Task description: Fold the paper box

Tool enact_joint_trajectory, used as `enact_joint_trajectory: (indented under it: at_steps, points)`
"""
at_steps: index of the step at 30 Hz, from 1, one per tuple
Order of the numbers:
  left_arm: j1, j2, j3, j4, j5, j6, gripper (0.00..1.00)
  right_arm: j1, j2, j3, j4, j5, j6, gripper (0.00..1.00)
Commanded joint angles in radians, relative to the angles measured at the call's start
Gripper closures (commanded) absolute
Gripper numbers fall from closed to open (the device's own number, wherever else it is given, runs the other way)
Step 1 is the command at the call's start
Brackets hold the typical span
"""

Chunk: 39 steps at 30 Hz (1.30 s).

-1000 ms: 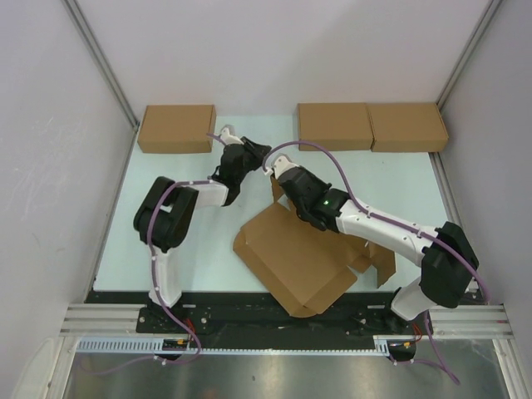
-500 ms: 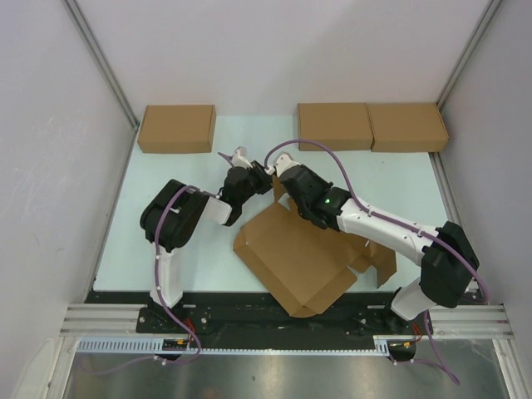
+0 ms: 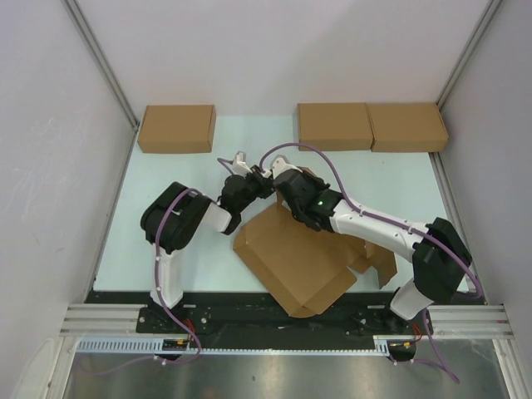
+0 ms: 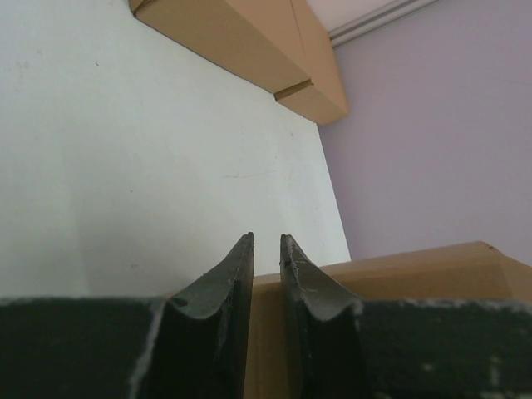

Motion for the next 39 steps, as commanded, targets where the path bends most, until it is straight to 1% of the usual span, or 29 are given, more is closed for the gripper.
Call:
enact_joint_trajectory:
  at_steps: [1, 8, 15, 21, 27, 32, 39]
  points:
    - [-0.019, -0.073, -0.037, 0.119, 0.049, -0.043, 0.76, 0.011, 0.03, -0.001, 0.022, 0.0, 0.027, 1.0]
    - [-0.026, -0.052, -0.075, 0.214, 0.045, -0.107, 0.76, 0.042, 0.061, -0.018, 0.068, 0.086, -0.029, 1.0]
    - [-0.061, -0.061, -0.126, 0.275, -0.007, -0.112, 0.75, 0.046, 0.076, -0.021, 0.097, 0.141, -0.055, 1.0]
    - [-0.076, -0.049, -0.172, 0.375, -0.043, -0.129, 0.73, 0.057, 0.082, -0.024, 0.12, 0.184, -0.076, 1.0]
    - [-0.093, -0.045, -0.214, 0.43, -0.076, -0.126, 0.72, 0.065, 0.085, -0.042, 0.157, 0.236, -0.104, 1.0]
    - [-0.11, -0.044, -0.224, 0.473, -0.092, -0.115, 0.71, 0.066, 0.085, -0.061, 0.229, 0.288, -0.139, 1.0]
    - [-0.151, -0.016, -0.226, 0.55, -0.15, -0.04, 0.69, 0.066, 0.09, -0.067, 0.252, 0.307, -0.113, 1.0]
